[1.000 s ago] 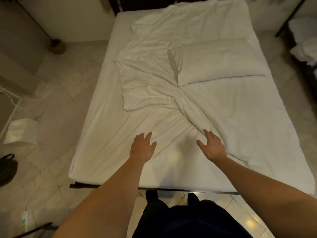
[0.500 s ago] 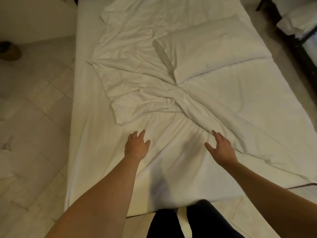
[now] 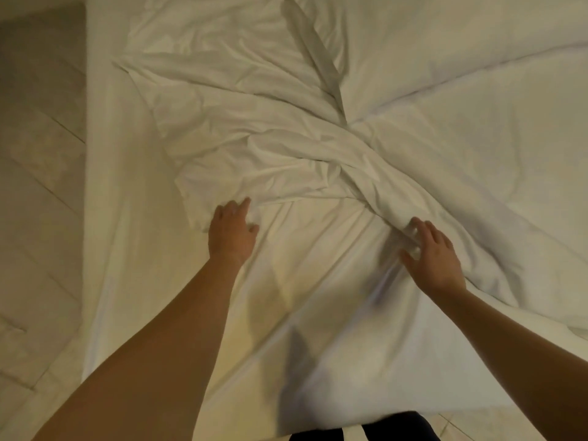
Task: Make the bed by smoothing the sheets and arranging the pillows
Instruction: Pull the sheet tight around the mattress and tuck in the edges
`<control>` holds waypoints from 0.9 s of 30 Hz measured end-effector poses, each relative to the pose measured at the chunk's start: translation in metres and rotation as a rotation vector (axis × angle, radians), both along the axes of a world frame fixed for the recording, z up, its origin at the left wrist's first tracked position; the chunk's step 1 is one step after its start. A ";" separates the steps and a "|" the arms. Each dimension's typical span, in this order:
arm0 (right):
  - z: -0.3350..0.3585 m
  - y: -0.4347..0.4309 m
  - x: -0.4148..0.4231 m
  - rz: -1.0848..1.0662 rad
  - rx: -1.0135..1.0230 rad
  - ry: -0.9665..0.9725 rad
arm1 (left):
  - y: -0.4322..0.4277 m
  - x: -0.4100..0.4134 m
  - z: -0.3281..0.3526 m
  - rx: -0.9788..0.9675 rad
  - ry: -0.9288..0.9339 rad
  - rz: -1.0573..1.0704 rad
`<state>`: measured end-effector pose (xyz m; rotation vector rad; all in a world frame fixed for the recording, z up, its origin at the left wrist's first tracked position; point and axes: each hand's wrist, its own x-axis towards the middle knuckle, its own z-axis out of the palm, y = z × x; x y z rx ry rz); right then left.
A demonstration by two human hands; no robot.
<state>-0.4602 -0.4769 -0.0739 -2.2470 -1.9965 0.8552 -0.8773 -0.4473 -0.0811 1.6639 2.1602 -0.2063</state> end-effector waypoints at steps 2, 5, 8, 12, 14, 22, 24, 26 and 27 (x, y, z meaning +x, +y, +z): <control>-0.015 0.006 0.002 -0.018 -0.008 -0.016 | 0.010 -0.010 -0.018 0.013 0.045 -0.007; -0.025 0.013 0.002 -0.055 0.014 -0.051 | 0.023 -0.017 -0.030 0.066 0.085 0.007; -0.028 0.020 0.004 -0.109 0.058 -0.123 | 0.031 -0.022 -0.032 0.148 0.110 0.082; -0.029 0.029 0.016 -0.113 0.130 -0.146 | 0.035 -0.035 -0.025 0.318 0.142 0.117; -0.022 0.030 0.020 -0.100 0.171 -0.137 | 0.034 -0.043 -0.016 0.329 0.108 0.149; 0.034 -0.004 0.026 -0.058 0.143 0.009 | -0.018 -0.076 0.075 0.270 0.135 0.053; 0.054 -0.018 0.025 -0.038 0.115 0.036 | -0.043 -0.092 0.102 0.265 0.149 0.039; 0.072 -0.034 0.022 0.009 0.085 0.058 | -0.069 -0.109 0.126 0.260 0.158 0.025; 0.079 -0.044 0.019 0.041 0.064 0.064 | -0.082 -0.118 0.137 0.251 0.162 0.023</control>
